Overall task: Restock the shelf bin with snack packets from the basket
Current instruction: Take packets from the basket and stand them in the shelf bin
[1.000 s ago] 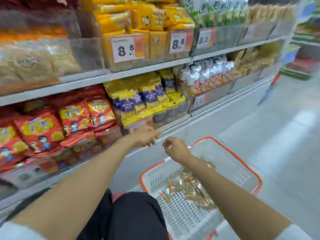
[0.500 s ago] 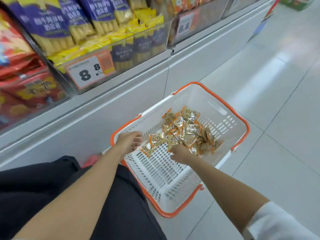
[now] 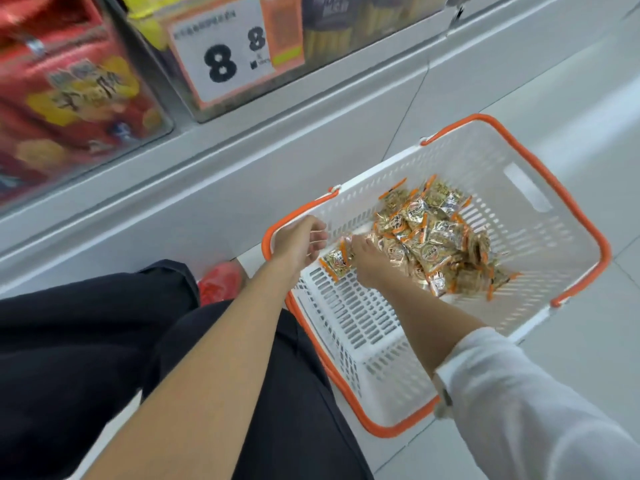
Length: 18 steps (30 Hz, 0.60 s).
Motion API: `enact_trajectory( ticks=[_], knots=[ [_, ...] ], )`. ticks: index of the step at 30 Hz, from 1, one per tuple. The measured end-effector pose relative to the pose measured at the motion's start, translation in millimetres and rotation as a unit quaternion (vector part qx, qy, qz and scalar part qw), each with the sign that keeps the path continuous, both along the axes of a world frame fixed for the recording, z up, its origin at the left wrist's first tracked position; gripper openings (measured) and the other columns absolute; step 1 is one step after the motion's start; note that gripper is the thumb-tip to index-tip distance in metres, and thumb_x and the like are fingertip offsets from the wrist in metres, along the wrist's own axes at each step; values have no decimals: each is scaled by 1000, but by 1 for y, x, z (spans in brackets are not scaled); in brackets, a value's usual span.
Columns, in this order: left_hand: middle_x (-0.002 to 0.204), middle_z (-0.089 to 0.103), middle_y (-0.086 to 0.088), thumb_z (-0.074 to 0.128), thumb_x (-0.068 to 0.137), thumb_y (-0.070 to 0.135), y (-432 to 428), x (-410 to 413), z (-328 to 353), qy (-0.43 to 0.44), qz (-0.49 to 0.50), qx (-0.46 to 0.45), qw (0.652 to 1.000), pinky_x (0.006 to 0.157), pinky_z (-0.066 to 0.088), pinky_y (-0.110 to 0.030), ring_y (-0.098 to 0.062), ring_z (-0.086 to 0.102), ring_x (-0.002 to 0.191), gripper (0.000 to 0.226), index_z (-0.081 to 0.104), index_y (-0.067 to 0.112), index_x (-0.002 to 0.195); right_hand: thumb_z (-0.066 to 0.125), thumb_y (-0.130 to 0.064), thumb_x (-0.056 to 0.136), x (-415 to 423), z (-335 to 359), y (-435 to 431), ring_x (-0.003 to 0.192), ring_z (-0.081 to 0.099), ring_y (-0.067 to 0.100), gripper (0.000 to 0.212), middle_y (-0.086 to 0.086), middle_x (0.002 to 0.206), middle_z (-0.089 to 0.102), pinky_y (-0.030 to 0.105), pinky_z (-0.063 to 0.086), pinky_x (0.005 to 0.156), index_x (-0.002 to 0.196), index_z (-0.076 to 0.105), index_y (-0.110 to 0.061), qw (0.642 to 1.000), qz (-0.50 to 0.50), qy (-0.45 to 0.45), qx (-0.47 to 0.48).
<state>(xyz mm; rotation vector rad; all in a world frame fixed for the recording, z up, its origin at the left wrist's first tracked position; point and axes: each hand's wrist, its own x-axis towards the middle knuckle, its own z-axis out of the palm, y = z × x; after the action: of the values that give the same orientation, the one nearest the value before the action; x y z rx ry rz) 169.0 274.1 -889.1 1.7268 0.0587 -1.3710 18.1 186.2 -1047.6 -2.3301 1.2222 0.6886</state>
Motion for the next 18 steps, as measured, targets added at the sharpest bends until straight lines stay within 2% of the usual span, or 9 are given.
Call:
enact_trajectory(
  ticks=[3, 7, 10, 12, 13, 15, 16, 18],
  knots=[
    [79, 68, -2, 59, 85, 20, -1, 2, -3, 15, 12, -6, 1000, 55, 45, -20, -11, 58, 64, 15, 70, 10, 89, 58, -8, 89, -19, -18, 27, 144, 21, 33, 81, 15, 155, 21, 44, 29, 115, 152, 6, -6, 993, 78, 55, -76],
    [81, 68, -2, 57, 86, 21, -3, 0, -5, 29, 10, -8, 1000, 57, 44, -20, -11, 56, 65, 17, 69, 10, 91, 54, -8, 93, -36, -23, 46, 138, 33, 29, 57, 14, 150, 32, 41, 30, 113, 145, 31, -7, 981, 134, 102, -98],
    [82, 67, -3, 56, 87, 22, -4, -4, -5, 35, -5, -12, 999, 58, 44, -20, -11, 56, 64, 19, 68, 9, 95, 52, -11, 94, -53, -20, 49, 131, 37, 31, 44, 12, 144, 38, 44, 34, 109, 137, 45, -13, 986, 115, 87, -90],
    [84, 67, -3, 55, 89, 24, -5, -6, -4, 32, -13, -14, 999, 59, 45, -20, -11, 57, 65, 21, 67, 9, 96, 54, -17, 94, -60, -17, 47, 138, 29, 32, 50, 13, 152, 26, 47, 36, 108, 141, 38, -14, 996, 28, 56, -66],
    [85, 68, -4, 54, 89, 24, -5, -8, -4, 31, -17, -15, 999, 60, 45, -21, -12, 57, 65, 22, 68, 8, 98, 55, -17, 94, -61, -16, 45, 143, 21, 33, 60, 12, 158, 13, 47, 39, 106, 147, 27, -16, 998, -11, 39, -46],
    [87, 68, -5, 54, 90, 24, -4, -12, -3, 29, -26, -18, 999, 61, 46, -21, -13, 58, 67, 27, 69, 6, 104, 57, -12, 92, -61, -18, 47, 147, 9, 35, 85, 5, 162, -13, 46, 48, 98, 154, 0, -29, 999, -27, 22, -6],
    [87, 68, -5, 55, 90, 25, -4, -13, -3, 28, -33, -20, 999, 61, 47, -21, -13, 58, 68, 29, 68, 5, 106, 56, -9, 91, -60, -20, 50, 147, 8, 36, 91, 3, 160, -21, 46, 49, 96, 153, -5, -34, 1000, -16, 23, 10],
    [86, 69, -4, 54, 91, 26, -2, -14, -2, 27, -41, -25, 999, 61, 47, -21, -12, 59, 67, 30, 68, 5, 108, 54, -2, 89, -58, -23, 57, 145, 8, 38, 86, 1, 159, -26, 50, 47, 98, 152, 7, -38, 999, -9, 29, 34]
  ],
)
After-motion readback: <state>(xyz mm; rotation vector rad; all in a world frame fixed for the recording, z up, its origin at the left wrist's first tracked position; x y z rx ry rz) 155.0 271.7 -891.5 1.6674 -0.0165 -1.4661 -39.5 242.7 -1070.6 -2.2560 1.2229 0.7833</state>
